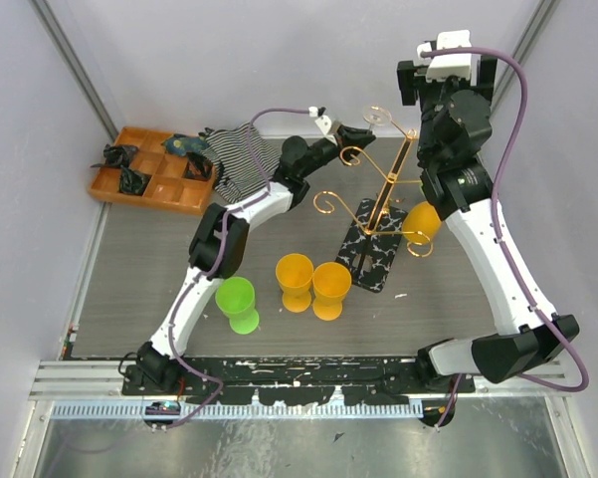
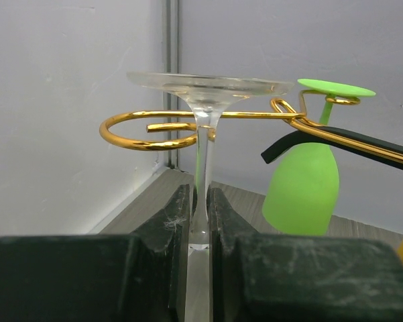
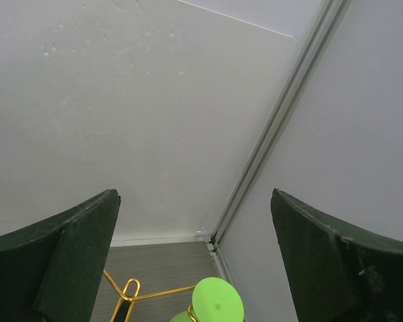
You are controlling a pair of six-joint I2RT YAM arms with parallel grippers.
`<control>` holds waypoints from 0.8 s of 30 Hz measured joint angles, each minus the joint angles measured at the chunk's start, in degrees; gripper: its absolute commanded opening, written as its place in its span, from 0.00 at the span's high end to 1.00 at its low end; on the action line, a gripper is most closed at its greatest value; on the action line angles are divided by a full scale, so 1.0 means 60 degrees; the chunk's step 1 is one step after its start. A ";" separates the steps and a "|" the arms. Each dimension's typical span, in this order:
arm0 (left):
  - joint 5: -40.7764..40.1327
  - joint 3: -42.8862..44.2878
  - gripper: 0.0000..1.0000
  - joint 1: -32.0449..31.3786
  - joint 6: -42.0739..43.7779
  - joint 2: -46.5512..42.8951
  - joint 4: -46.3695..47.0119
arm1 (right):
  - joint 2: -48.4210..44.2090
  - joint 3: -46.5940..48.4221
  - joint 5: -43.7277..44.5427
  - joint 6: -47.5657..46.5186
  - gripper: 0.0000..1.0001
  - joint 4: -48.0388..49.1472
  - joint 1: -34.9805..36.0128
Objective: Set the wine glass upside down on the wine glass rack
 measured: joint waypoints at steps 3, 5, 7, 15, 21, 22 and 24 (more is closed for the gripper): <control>0.0018 0.0408 1.00 -0.0011 0.0000 0.0280 -0.0153 | 0.0000 0.0000 -0.0084 0.0000 0.00 -0.0004 -0.0058; 0.0007 0.0630 1.00 -0.0062 0.0000 0.0423 -0.0266 | 0.0000 0.0000 -0.0131 0.0000 0.00 -0.0015 -0.0109; -0.0029 0.0827 1.00 -0.0120 0.0007 0.0535 -0.0404 | 0.0000 0.0000 -0.0168 0.0000 0.00 -0.0022 -0.0135; -0.0076 0.1541 0.97 -0.0149 0.0029 0.0867 -0.0994 | 0.0000 -0.0076 -0.0240 0.0036 0.00 -0.0022 -0.0240; -0.0481 0.2324 0.94 -0.0178 0.0178 0.1271 -0.1530 | 0.0000 -0.0182 -0.0244 0.0091 0.00 -0.0033 -0.0291; -0.0572 0.2430 0.94 -0.0171 0.0219 0.1319 -0.1625 | 0.0000 -0.0197 -0.0244 0.0102 0.00 -0.0033 -0.0295; -0.0761 0.2565 0.92 -0.0146 0.0277 0.1388 -0.1832 | 0.0000 -0.0233 -0.0244 0.0113 0.00 -0.0036 -0.0313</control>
